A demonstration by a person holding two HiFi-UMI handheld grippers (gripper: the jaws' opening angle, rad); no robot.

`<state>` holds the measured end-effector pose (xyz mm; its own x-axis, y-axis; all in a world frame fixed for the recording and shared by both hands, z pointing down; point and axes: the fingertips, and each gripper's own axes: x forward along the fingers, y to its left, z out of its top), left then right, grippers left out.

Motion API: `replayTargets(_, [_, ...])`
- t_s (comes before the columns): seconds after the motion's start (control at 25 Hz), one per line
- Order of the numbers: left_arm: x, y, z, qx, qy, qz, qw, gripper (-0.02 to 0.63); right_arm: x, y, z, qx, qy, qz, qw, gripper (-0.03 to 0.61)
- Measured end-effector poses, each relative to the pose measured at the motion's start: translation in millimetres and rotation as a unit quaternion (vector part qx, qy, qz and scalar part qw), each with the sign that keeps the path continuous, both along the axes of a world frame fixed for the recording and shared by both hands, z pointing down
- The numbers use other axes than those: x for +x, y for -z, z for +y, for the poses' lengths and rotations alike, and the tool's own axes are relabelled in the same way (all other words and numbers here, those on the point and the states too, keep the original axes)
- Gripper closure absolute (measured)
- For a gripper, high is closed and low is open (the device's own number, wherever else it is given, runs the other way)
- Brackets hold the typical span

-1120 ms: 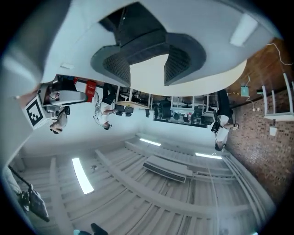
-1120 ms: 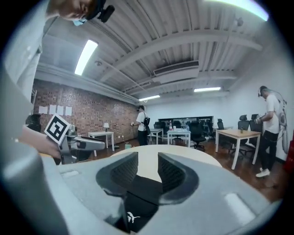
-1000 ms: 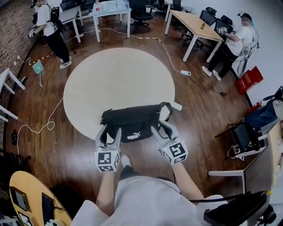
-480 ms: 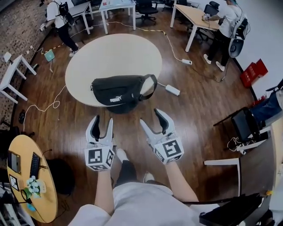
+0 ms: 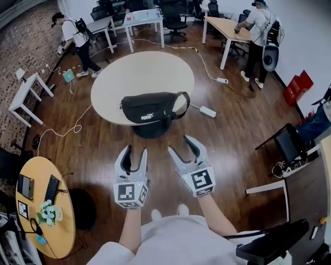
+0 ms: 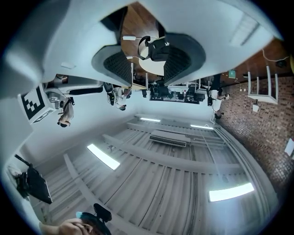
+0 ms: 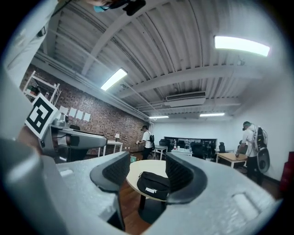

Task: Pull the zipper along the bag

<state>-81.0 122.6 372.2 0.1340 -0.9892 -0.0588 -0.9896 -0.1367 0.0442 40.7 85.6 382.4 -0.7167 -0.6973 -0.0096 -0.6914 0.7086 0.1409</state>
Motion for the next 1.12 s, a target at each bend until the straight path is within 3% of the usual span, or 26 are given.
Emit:
replayTargets(0.4, [-42, -17, 41, -0.024, 0.010, 0.001, 0.9997, 0.383, -37, 14, 33, 0.011, 0.006, -0.011, 1.000, 0.362])
replayTargets(1.12, [-40, -19, 51, -0.023, -0.009, 0.004, 0.9997, 0.391, -46, 31, 51, 0.029, 0.008, -0.008, 1.000, 0.376])
